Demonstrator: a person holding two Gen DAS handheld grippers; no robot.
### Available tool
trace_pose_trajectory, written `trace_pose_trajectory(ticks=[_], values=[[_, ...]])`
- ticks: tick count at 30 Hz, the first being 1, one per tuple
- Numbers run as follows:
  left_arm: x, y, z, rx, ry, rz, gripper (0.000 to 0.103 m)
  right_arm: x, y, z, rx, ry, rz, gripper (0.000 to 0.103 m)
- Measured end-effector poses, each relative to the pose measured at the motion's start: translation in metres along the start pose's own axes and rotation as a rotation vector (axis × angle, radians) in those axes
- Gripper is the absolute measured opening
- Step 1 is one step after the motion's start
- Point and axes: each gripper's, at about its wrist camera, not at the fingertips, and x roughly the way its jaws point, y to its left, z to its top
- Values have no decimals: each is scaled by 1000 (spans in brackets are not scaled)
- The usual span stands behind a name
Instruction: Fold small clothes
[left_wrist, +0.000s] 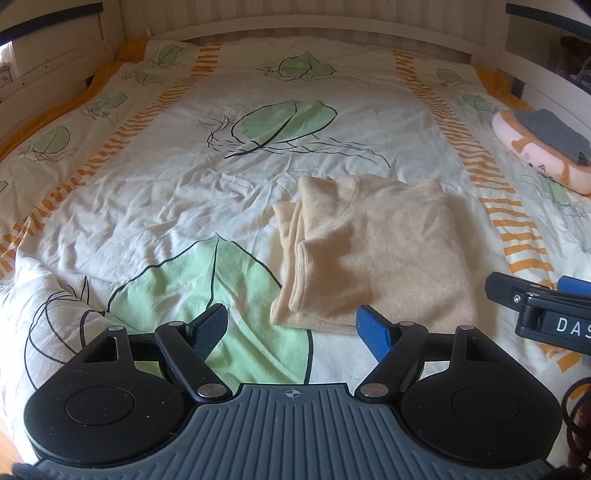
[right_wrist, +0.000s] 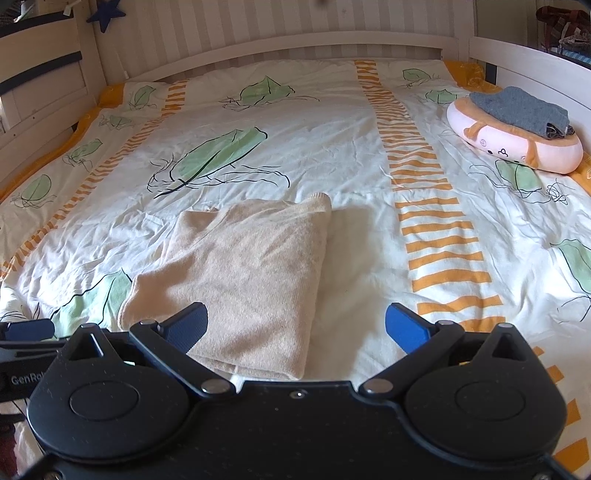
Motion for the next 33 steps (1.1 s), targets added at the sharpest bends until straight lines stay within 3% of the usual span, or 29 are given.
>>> trace_pose_trajectory(ticks=[33], values=[[6,9,1,-27,25,-6,76,2,-1,-9,22,31,13,102]])
